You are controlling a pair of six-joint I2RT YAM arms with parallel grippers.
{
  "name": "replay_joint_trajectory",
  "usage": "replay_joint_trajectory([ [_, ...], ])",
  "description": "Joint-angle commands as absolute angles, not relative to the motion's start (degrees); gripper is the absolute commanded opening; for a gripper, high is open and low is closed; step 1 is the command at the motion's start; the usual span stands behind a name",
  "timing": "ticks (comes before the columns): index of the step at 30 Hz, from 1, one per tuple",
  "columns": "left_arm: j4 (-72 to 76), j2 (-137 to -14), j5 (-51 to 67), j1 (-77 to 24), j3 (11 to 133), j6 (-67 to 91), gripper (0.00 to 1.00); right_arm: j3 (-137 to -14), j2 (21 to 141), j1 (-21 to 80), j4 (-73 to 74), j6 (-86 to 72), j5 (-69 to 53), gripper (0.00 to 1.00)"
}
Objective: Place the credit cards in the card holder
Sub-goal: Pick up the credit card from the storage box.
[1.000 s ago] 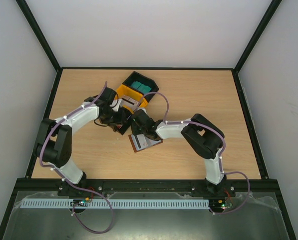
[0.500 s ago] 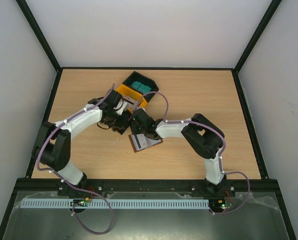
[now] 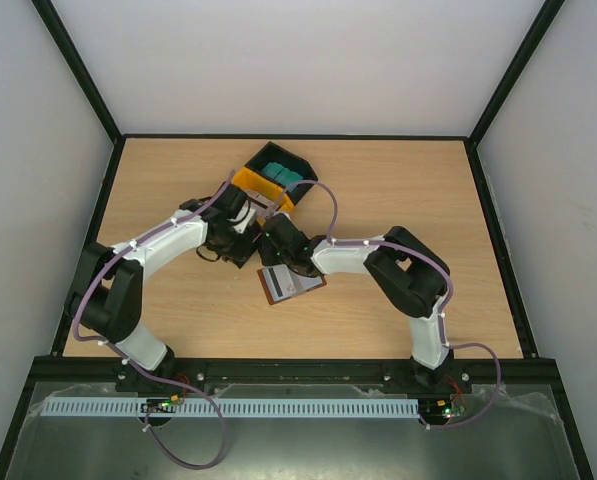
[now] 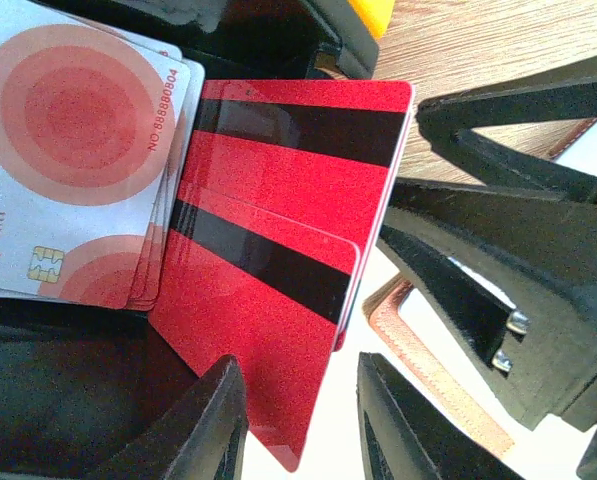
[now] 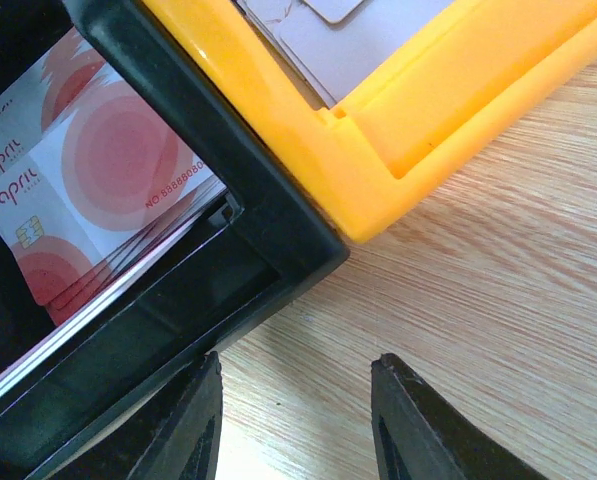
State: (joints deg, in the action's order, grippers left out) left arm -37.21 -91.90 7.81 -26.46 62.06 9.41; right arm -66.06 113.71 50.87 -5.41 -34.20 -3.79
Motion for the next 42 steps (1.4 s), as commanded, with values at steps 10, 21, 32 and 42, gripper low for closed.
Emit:
replay_joint_trajectory([
  [10, -40.5, -90.9, 3.9, -28.3, 61.0, 9.0, 0.23, -66.4, 112.3, 49.9, -5.4, -35.1, -3.6, 0.41],
  [21, -41.7, -89.4, 0.6, -28.3, 63.6, 9.3, 0.07, -66.1, 111.0, 49.7, -5.6, -35.1, -3.8, 0.41],
  [32, -42.6, -87.5, -5.0, -28.0, 67.1, 12.0, 0.03, -67.0, 110.5, 49.7, -6.1, -34.8, -6.8, 0.41],
  [42, -41.7, -81.3, -13.2, -25.0, 69.1, 17.3, 0.03, -68.5, 109.7, 49.7, -6.3, -35.2, -8.5, 0.42],
])
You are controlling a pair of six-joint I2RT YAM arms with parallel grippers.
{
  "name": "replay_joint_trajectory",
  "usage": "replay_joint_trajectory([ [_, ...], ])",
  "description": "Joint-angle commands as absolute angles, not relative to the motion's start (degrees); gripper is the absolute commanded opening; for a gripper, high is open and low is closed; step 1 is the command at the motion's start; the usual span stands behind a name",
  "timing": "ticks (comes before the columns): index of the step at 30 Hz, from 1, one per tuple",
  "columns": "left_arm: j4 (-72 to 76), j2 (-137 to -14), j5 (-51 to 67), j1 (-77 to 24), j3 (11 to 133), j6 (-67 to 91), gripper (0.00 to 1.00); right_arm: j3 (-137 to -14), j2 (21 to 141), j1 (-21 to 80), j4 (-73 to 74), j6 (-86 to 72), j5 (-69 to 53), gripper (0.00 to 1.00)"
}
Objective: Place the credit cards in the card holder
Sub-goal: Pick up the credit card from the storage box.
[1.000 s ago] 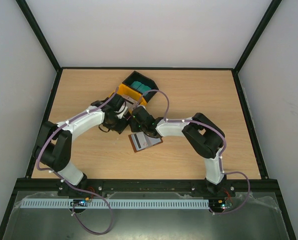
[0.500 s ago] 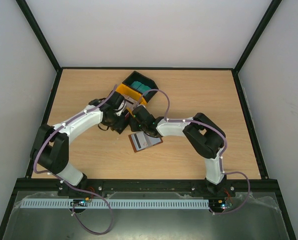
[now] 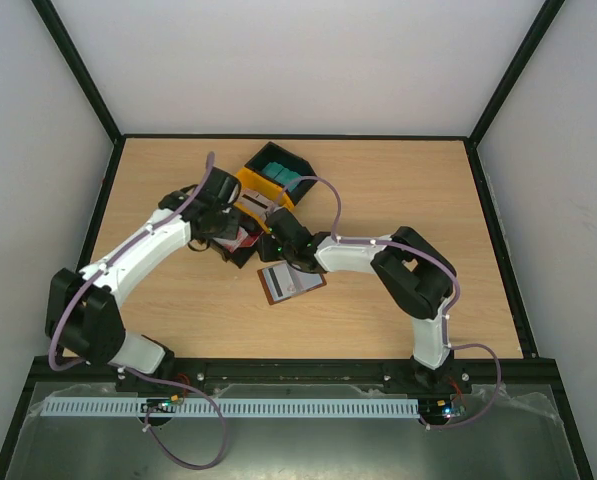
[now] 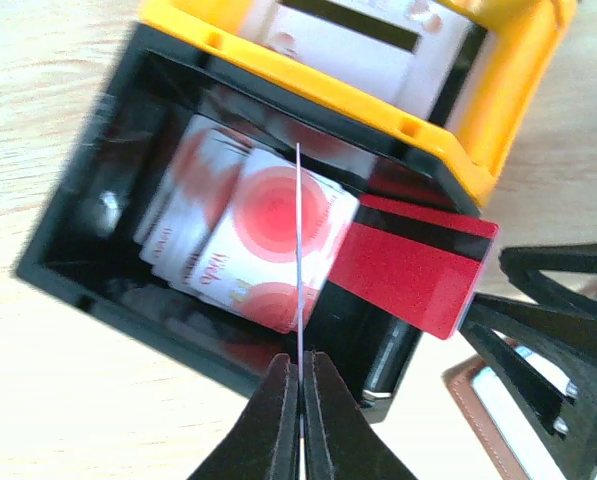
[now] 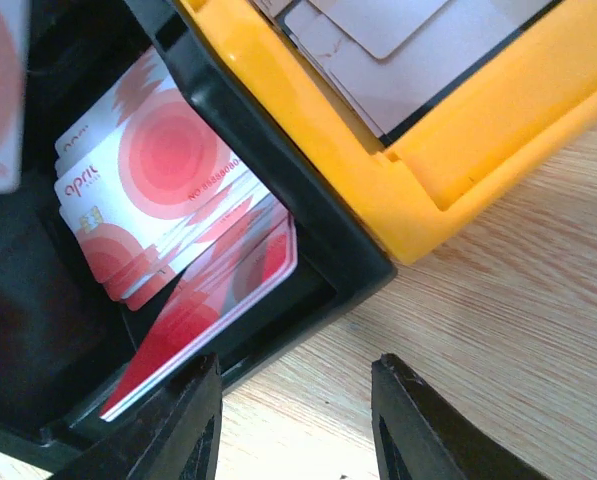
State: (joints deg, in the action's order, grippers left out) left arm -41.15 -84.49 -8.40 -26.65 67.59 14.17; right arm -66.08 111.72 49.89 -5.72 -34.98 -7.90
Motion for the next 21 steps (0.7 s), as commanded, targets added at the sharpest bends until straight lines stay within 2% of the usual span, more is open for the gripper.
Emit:
replay_joint_trajectory([
  [1, -41.4, -80.4, -13.9, -24.3, 69.0, 17.9, 0.03, -69.0, 110.0, 49.7, -6.3, -35.2, -8.6, 0.42],
  [13, -37.0, -72.1, -12.4, -21.9, 67.5, 21.0, 0.03, -83.3, 119.9, 49.8, -3.7, -35.8, -10.9, 0.39],
  [21, -34.8, -68.9, -5.5, -21.8, 66.9, 19.3, 0.03, -77.9, 112.2, 49.1, -7.2, -34.6, -10.6, 0.42],
])
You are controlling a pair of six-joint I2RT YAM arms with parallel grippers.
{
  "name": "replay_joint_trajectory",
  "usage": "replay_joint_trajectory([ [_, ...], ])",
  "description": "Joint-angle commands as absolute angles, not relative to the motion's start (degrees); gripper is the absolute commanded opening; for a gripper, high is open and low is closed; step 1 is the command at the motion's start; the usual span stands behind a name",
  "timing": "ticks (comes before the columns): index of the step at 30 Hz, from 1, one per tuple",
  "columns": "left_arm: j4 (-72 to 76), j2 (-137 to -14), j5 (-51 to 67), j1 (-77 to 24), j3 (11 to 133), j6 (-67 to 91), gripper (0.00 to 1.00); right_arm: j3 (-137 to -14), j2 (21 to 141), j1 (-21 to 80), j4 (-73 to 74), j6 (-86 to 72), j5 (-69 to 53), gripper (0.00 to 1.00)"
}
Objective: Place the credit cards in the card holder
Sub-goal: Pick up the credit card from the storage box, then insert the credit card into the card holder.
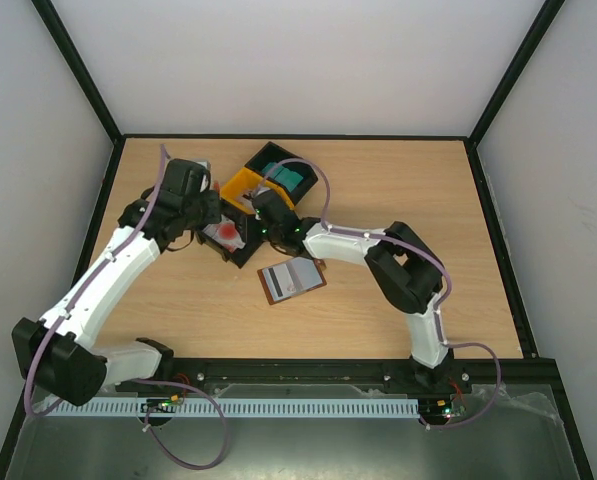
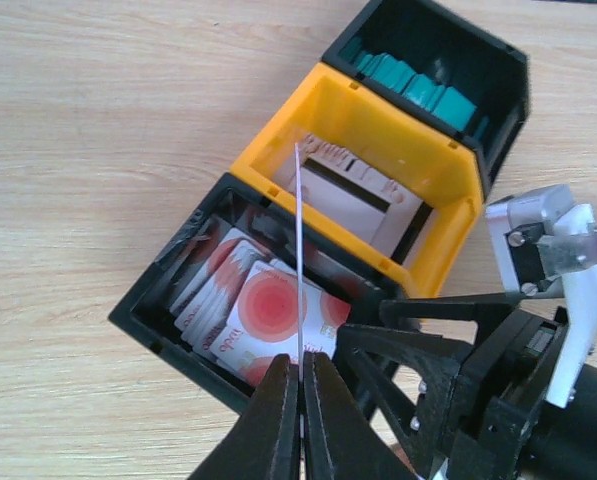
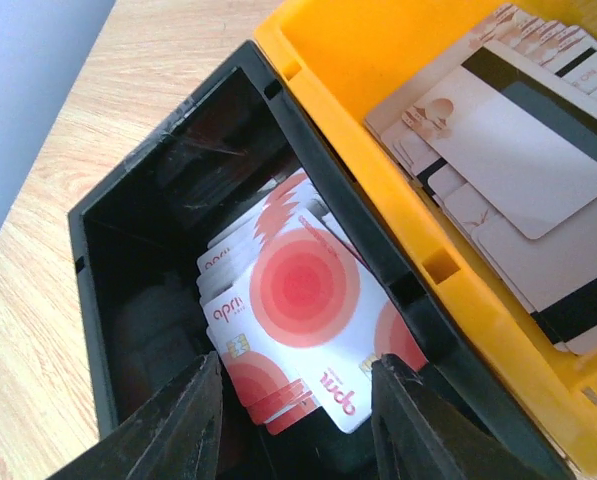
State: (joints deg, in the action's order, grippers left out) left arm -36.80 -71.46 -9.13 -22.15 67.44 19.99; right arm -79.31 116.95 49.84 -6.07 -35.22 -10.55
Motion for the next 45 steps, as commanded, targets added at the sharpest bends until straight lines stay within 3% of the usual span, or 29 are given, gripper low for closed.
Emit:
replay_joint_trajectory([
  [1, -34.5, -68.5, -4.5, -21.8, 66.8, 18.9, 0.03, -77.6, 111.4, 48.9, -6.8, -34.7, -11.3, 0.42],
  [10, -32.9, -66.5, 14.8, -22.1, 65.3, 11.9, 0.03, -66.7, 93.9, 42.6, -1.4, -27.4, -18.7, 0.47],
  [16, -30.8, -67.0, 25.7, -25.4, 64.0, 8.9, 0.03, -55.9, 76.1, 39.9, 4.7, -22.8, -21.0, 0.68],
  [19, -28.7, -67.2, 31.8, -28.4, 62.5, 6.4, 0.03, -53.1, 69.7, 39.9, 2.7, -20.9, -28.8, 0.8],
  [26, -27.4, -63.9, 37.5, -33.5, 60.0, 2.1, 0.03, -53.9, 63.9, 39.9, 6.9, -14.8, -36.4, 0.82],
  [33, -27.1, -58.2, 44.2, -33.7, 57.9, -1.9, 0.03, -51.2, 61.4, 39.8, 7.7, -13.7, -49.8, 0.68],
  [41, -25.1, -54.6, 46.7, -33.7, 55.7, -1.8, 0.03, -45.8, 55.7, 40.0, -1.2, -22.3, -54.1, 0.1],
  [43, -22.9, -54.1, 46.7, -33.7, 55.3, 0.5, 0.13, -44.8, 54.5, 40.0, -4.6, -25.4, -52.7, 0.02],
  [45, -19.7, -53.3, 46.5, -33.6, 54.7, 3.7, 0.38, -43.9, 53.6, 40.0, -9.1, -29.5, -50.8, 0.02],
])
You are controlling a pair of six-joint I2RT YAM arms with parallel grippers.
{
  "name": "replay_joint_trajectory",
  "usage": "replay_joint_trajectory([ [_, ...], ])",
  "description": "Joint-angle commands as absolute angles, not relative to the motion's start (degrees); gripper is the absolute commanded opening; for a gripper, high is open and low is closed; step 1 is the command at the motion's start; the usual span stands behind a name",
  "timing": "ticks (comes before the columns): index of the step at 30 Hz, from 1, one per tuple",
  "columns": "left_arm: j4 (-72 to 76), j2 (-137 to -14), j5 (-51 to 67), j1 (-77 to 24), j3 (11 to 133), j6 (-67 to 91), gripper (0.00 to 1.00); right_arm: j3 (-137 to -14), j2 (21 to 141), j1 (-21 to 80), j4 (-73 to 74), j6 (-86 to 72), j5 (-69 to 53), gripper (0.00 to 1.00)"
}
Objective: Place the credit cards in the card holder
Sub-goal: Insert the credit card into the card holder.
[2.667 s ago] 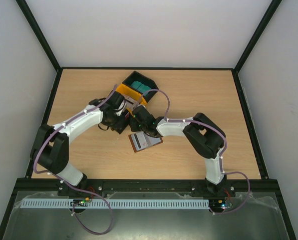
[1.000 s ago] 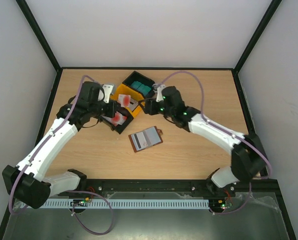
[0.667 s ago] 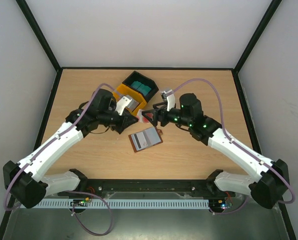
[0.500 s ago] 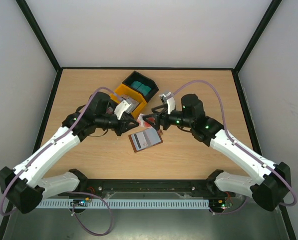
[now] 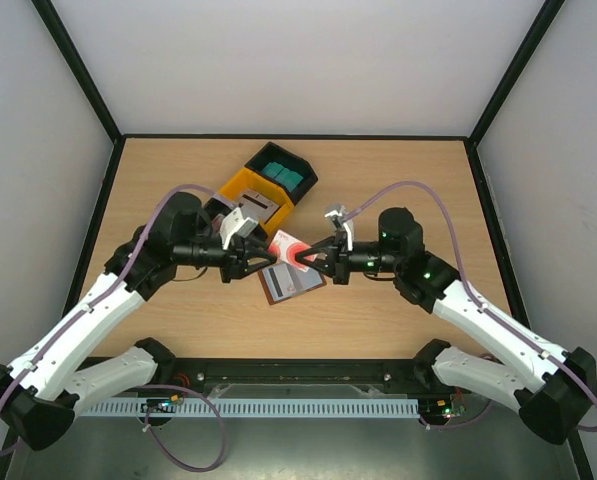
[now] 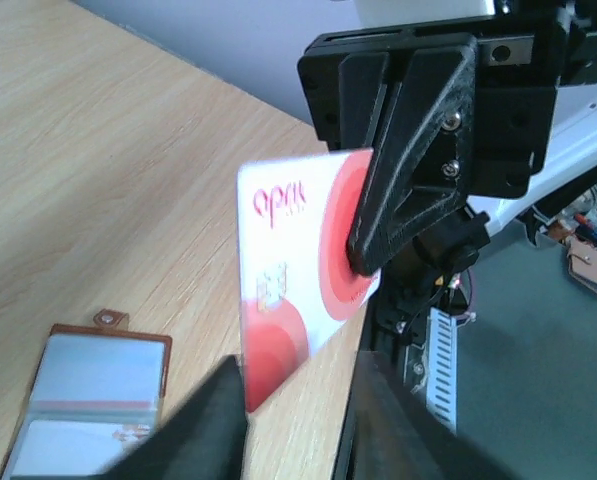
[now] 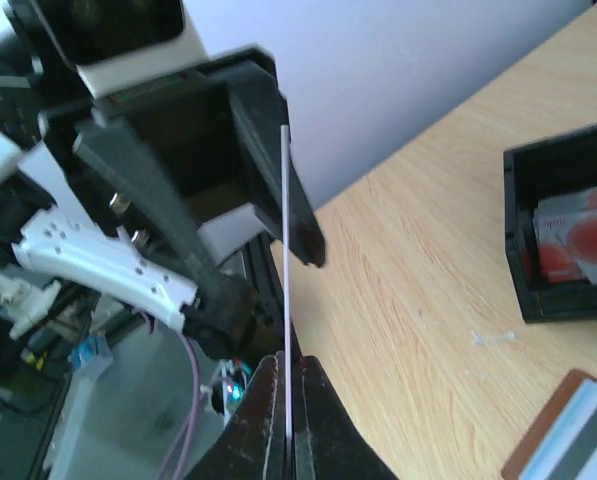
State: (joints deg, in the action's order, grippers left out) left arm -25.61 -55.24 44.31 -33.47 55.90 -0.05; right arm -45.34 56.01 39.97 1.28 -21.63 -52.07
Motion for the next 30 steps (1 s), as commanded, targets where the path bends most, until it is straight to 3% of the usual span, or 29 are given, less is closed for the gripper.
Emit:
replay_joint_trajectory([
  [1, -17.1, -52.8, 46.3, -33.7, 54.0, 6.6, 0.49, -43.6, 53.4, 39.9, -11.7, -31.9, -49.3, 0.02],
  [3, -8.7, -51.6, 45.9, -33.6, 51.5, 14.0, 0.61, -43.2, 53.4, 40.0, -17.1, -37.0, -45.9, 0.02],
  [7, 14.0, -49.3, 31.0, -33.6, 44.3, 38.5, 0.63, -43.2, 55.9, 40.0, -25.2, -48.6, -39.5, 0.02],
  [11, 36.8, -50.6, 25.6, -33.9, 34.9, 58.9, 0.65, -44.2, 59.4, 39.9, -30.4, -56.4, -35.3, 0.02],
  [20, 45.8, -55.7, 18.9, -38.3, 34.0, 65.3, 0.71, -45.9, 64.6, 39.9, -31.7, -64.9, -35.5, 0.02],
  [25, 42.9, -56.1, 10.3, -40.0, 32.7, 69.9, 0.48, -45.0, 65.4, 40.0, -32.5, -66.7, -36.0, 0.02],
  [30, 45.5, -58.0, 9.9, -40.2, 31.8, 72.8, 0.38, -44.2, 66.4, 40.0, -34.3, -68.1, -37.3, 0.02],
])
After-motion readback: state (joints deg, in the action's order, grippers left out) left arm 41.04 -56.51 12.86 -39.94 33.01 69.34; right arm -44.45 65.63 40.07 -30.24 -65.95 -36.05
